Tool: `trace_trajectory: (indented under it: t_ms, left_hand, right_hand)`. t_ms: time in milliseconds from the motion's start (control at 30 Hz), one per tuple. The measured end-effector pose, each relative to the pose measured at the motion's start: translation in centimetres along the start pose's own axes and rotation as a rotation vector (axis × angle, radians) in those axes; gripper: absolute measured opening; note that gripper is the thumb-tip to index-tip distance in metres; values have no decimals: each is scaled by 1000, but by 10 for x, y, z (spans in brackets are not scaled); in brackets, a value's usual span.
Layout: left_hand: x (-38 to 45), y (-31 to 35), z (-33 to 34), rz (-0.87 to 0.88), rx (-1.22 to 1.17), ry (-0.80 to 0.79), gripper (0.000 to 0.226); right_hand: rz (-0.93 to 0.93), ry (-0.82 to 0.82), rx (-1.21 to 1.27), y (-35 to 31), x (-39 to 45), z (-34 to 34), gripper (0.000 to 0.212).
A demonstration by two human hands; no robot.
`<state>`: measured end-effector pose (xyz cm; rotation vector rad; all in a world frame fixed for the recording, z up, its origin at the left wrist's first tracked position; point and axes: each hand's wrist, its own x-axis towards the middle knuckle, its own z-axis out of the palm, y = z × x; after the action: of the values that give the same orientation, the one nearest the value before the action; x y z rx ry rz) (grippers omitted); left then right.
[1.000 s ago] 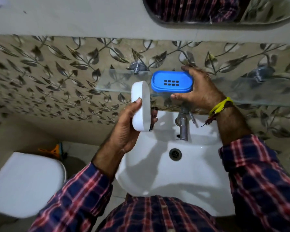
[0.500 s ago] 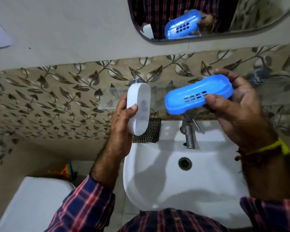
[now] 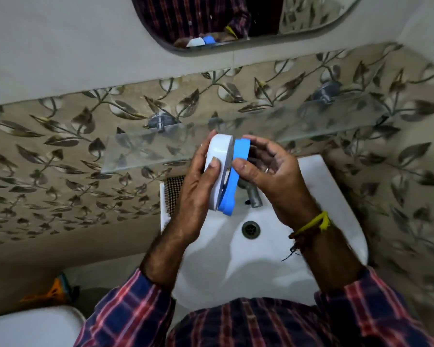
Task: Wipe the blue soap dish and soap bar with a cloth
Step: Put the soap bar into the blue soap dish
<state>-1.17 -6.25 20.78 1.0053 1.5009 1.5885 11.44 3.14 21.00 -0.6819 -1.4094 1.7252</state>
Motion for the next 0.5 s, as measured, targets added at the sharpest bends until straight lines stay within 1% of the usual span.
trace_trajectory:
  t_ms: [167,333,500]
  left_hand:
    - [-3,0,-3,44,34,-59,55]
    - [-3,-1,-9,59,27,-73,55]
    - [-2,-4,-10,65,44,-73,55]
  right_hand:
    - [34,30,7,3,-4,6,55]
    - [35,25,25,6,-4,11,49]
    - [21,12,50,10,-3,12,55]
